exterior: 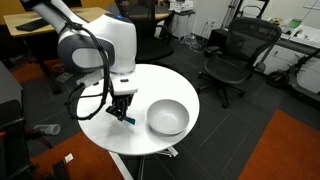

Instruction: Pick the marker and put it in the bowl

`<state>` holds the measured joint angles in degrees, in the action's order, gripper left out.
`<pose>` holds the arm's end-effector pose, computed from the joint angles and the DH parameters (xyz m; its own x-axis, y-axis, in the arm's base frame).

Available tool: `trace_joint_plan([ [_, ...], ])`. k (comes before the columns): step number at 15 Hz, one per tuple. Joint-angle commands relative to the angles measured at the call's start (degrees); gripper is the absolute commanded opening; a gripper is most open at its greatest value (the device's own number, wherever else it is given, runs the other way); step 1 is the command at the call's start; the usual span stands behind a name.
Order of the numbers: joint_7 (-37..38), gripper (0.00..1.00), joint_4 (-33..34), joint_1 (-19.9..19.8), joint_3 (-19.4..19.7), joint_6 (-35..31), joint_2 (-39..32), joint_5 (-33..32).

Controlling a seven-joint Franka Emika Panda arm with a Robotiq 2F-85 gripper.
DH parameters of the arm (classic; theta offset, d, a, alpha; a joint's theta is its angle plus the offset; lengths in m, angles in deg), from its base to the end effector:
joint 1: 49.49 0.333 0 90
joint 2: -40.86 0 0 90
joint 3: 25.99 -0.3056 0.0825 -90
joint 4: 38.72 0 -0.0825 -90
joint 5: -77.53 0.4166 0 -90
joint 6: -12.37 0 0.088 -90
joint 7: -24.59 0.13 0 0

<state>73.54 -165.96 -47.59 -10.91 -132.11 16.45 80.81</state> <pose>0.5294 -0.1349 0.1181 0.4384 -0.8987 -0.0101 -0.8902 -0.4358 0.1329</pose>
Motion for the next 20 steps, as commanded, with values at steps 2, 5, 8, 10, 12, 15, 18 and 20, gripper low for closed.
trace_joint_plan([
  [2, 5.7, 0.05, -2.9, 2.8, 1.2, 5.7, 8.7, -7.6],
  [5, 13.4, 0.05, -2.0, 2.8, 2.1, 4.1, 11.3, -15.7],
  [8, 16.5, 0.05, 0.8, 1.1, 1.4, 4.9, 11.6, -20.5],
  [10, 18.2, 0.05, 2.5, 0.2, 1.2, 3.8, 11.0, -22.8],
  [12, 19.3, 0.05, 4.4, -0.5, 1.2, 3.1, 10.1, -24.8],
  [15, 20.3, 0.05, 7.1, -1.5, 1.3, 1.8, 8.7, -26.6],
  [18, 19.4, 0.05, 9.5, -2.6, 1.3, 0.0, 6.6, -26.1],
  [20, 19.0, 0.05, 11.1, -3.0, 1.4, -2.1, 4.5, -25.5],
])
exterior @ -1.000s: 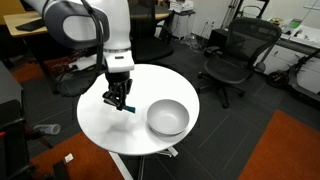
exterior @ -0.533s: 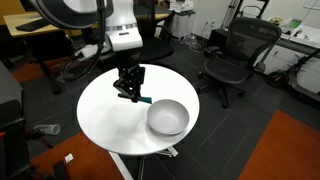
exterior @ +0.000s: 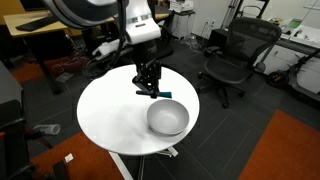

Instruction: Pick the marker and put it in the bowl

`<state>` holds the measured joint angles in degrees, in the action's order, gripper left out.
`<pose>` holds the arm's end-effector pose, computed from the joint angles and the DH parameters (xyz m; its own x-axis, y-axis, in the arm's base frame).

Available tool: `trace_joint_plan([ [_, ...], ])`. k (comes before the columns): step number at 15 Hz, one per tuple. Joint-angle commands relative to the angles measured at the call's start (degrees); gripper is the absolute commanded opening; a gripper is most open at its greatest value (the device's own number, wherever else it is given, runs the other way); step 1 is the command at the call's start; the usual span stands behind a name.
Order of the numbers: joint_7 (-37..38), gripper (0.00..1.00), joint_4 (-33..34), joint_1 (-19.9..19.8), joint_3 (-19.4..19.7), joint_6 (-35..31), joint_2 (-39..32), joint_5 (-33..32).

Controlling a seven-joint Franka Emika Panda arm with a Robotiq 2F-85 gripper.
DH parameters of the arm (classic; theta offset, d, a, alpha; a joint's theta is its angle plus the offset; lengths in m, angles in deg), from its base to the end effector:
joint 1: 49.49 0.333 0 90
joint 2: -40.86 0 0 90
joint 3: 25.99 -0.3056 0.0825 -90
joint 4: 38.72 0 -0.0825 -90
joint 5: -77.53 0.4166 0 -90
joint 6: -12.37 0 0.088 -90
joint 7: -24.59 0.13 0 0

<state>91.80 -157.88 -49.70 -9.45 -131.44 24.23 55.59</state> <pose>0.5958 -0.1810 0.2525 0.3895 -0.8541 0.3446 -0.9165 -0.3966 0.0530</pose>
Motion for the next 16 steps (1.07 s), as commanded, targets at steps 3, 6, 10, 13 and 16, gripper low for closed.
trace_joint_plan([
  [3, -1.1, 0.05, 5.3, -1.8, -0.3, -5.9, -6.8, 2.1],
  [6, -2.5, 0.05, 7.7, -2.1, -0.2, -7.3, -10.2, 4.3],
  [10, -3.0, 0.05, 10.8, -2.0, 0.1, -7.0, -13.5, 7.0],
  [13, -3.3, 0.16, 12.7, -2.1, 0.1, -6.7, -15.1, 8.5],
  [16, -3.4, 0.51, 14.1, -1.9, 0.3, -6.5, -16.1, 9.5],
])
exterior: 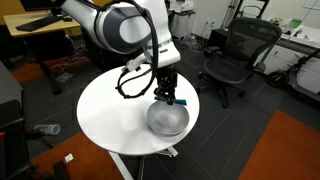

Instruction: Pick the marker and put it in the bowl

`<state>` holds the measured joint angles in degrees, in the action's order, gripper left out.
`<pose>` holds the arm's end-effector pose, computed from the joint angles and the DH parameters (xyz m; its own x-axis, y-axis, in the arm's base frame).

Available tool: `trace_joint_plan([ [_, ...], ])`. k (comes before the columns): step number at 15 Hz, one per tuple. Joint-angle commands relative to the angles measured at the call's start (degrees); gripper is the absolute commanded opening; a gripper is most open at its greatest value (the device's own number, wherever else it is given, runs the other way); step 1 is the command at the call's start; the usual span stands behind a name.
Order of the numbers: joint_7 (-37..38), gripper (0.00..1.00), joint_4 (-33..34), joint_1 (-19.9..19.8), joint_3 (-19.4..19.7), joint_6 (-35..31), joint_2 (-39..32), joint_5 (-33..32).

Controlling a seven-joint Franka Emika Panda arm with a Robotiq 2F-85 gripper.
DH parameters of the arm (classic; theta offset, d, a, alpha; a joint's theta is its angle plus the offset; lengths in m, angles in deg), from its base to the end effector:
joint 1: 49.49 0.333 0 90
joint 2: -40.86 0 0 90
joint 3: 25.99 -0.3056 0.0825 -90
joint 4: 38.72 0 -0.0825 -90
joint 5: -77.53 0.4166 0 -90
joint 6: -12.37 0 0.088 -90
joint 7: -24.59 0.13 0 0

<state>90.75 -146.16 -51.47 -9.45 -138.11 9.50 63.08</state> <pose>0.6489 -0.2068 0.1959 0.3223 -0.8792 0.3508 -0.9348 -0.3539 -0.0283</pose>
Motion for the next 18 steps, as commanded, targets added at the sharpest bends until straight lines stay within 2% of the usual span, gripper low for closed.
trace_joint_plan([
  [1, -2.4, 0.58, 2.6, -0.1, 0.4, 0.2, -1.6, 2.1],
  [6, -2.3, 0.95, 2.2, 0.2, 0.9, -0.4, -1.8, 2.1],
  [7, -2.2, 1.00, 2.0, 0.3, 1.0, -0.4, -1.7, 2.0],
  [13, -3.3, 1.00, 2.5, -0.1, 0.5, 0.1, -1.9, 2.5],
  [14, -1.6, 1.00, 1.6, 0.9, 1.6, -0.1, -1.8, 1.7],
  [18, -1.8, 1.00, 1.7, 0.9, 1.6, 0.0, -1.8, 1.8],
])
